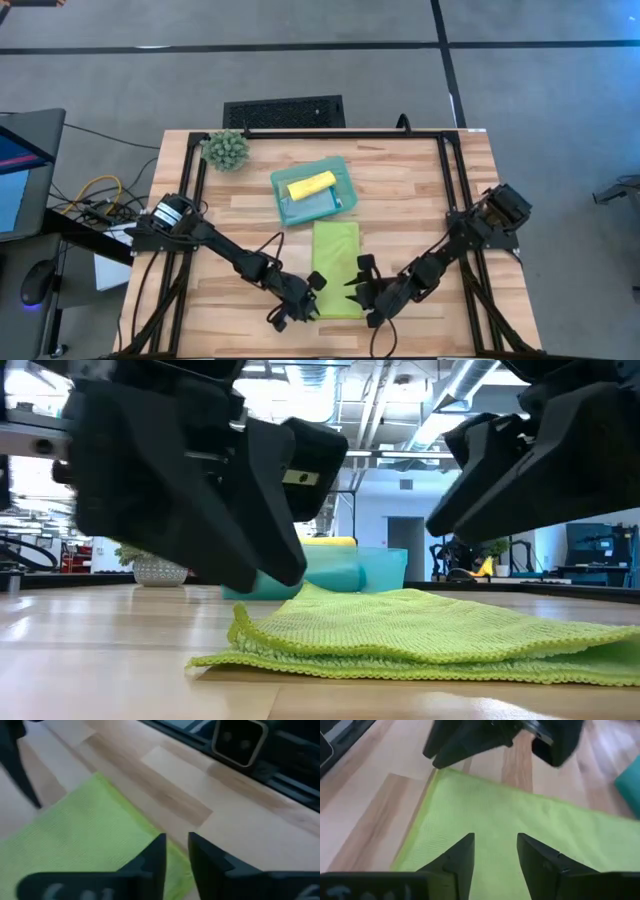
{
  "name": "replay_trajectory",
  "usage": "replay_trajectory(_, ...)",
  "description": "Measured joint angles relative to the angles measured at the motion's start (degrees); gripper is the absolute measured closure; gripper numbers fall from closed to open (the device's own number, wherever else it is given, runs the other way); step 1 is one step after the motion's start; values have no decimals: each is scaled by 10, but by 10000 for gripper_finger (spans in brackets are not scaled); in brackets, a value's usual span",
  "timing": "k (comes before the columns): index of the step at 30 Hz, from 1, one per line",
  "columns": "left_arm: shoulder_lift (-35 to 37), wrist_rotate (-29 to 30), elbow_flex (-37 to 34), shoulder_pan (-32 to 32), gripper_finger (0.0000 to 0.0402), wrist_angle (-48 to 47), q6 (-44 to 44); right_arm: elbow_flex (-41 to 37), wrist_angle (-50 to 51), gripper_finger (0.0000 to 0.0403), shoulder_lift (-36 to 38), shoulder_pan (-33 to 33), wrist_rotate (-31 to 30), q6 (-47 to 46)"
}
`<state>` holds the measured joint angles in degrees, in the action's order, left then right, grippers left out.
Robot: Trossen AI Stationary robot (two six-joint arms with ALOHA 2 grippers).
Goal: Fold microfiber towels
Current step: Fold the light green towel
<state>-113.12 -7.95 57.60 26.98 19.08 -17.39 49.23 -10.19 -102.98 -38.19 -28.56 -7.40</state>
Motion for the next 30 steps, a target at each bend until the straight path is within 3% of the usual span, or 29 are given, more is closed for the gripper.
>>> replay_trajectory(6, 0, 20, 0, 28, 259, -6, 34, 2, 31, 254, 0, -11, 2, -63)
replay_trajectory(11, -2, 165, 0, 78, 230, -34, -7, 2, 32, 273, 0, -22, 2, -62)
replay_trajectory(13, -3, 219, 0, 90, 226, -42, -18, 2, 32, 278, 0, -24, 2, -63)
replay_trajectory(16, -13, 248, 1, 92, 226, -41, -17, 2, 32, 283, 0, -29, 2, -75)
replay_trajectory(30, -40, 287, 2, 94, 260, -7, -9, 2, 33, 284, 0, -38, 2, -77)
